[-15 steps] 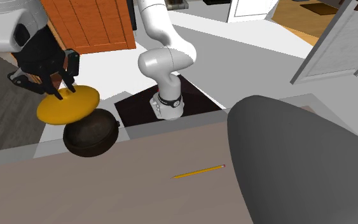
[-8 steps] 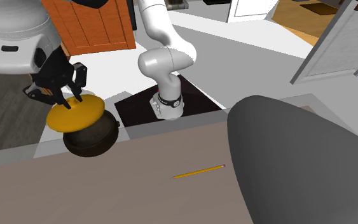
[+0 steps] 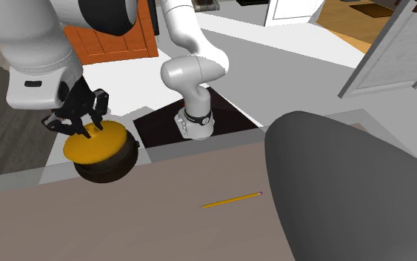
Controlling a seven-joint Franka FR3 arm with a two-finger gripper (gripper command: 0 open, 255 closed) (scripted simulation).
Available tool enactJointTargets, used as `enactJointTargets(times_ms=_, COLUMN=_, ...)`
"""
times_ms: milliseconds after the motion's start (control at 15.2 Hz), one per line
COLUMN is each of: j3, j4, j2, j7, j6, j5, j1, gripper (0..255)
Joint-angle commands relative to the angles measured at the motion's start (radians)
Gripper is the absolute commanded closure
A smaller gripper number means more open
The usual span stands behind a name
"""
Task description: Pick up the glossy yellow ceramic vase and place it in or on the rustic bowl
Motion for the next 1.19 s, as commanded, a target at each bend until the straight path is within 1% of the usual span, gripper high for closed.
enactJointTargets(times_ms=0, j3=-0.012, j4=-0.025, j2=-0.002, j7=0.006, j6=0.024, j5=-0.010, j1=-0.003, gripper=255)
enactJointTargets(times_ms=528, j3=-0.012, j4=-0.025, j2=-0.003, j7=0.006, j6=0.024, j5=-0.011, j1=-0.003, gripper=255)
enactJointTargets(times_ms=594, j3=-0.012, j4=-0.025, j2=-0.003, j7=0.006, j6=0.024, j5=-0.011, j1=-0.003, gripper=0)
enactJointTargets(times_ms=924, j3=-0.012, j4=-0.025, j2=-0.002, j7=0.006, j6=0.024, j5=-0.011, j1=-0.003, gripper=0)
enactJointTargets(times_ms=1122, j3=0.035, j4=0.067, j2=0.012, j7=-0.006, j6=-0.059, j5=0.031, j1=0.012, gripper=0)
